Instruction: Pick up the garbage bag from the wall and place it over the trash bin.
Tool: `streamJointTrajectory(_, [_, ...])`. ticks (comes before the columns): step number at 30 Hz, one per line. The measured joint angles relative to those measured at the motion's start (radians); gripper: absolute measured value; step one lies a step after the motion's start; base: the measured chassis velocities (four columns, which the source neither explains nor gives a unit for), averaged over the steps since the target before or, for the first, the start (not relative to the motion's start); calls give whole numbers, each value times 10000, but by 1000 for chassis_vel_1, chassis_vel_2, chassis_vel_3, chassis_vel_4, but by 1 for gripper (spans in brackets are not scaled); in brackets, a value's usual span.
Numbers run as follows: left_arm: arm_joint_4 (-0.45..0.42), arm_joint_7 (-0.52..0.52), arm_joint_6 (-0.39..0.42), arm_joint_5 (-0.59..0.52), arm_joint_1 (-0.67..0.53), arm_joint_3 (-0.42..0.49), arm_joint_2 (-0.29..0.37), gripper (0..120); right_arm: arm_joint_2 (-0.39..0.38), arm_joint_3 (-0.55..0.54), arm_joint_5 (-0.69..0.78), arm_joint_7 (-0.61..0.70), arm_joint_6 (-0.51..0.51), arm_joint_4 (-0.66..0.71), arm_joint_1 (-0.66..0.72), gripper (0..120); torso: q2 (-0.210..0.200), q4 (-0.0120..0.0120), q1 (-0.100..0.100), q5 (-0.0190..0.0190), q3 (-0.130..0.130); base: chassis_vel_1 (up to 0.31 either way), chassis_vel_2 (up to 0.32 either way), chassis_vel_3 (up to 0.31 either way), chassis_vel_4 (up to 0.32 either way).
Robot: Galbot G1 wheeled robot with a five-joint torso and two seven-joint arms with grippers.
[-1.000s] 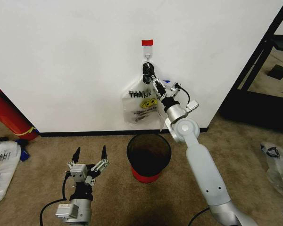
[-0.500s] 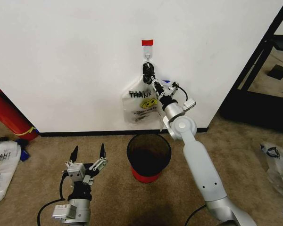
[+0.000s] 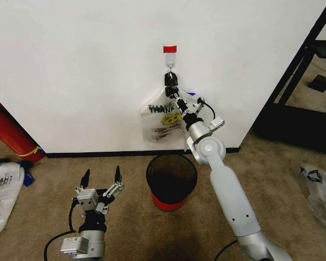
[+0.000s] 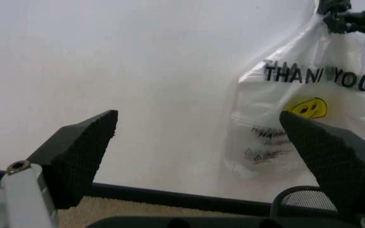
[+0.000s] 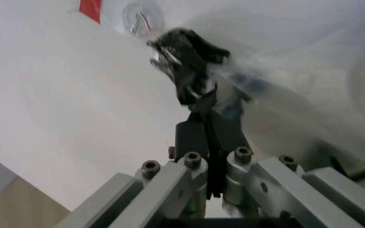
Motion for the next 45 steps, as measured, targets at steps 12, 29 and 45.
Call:
streamJointTrajectory(12, [-11,-12,-29,41,8,105,54,100,-483,38,-904,229,-58,1981,-2496,0,0,-2,-1,0,-1,0,0,0,0])
streamJointTrajectory(29, [6,-18,-105,-118,-95,340,352,99,-890,477,-2470,-356,78,4510,-5777,0,1,0,-1,1,-1,0,0,0,0])
streamJointTrajectory(45, [7,-17,-109,-315,-176,384,549,99,-926,512,-5583,-1139,1390,5423,-8360,0,1,0,-1,0,0,0,0,0,0])
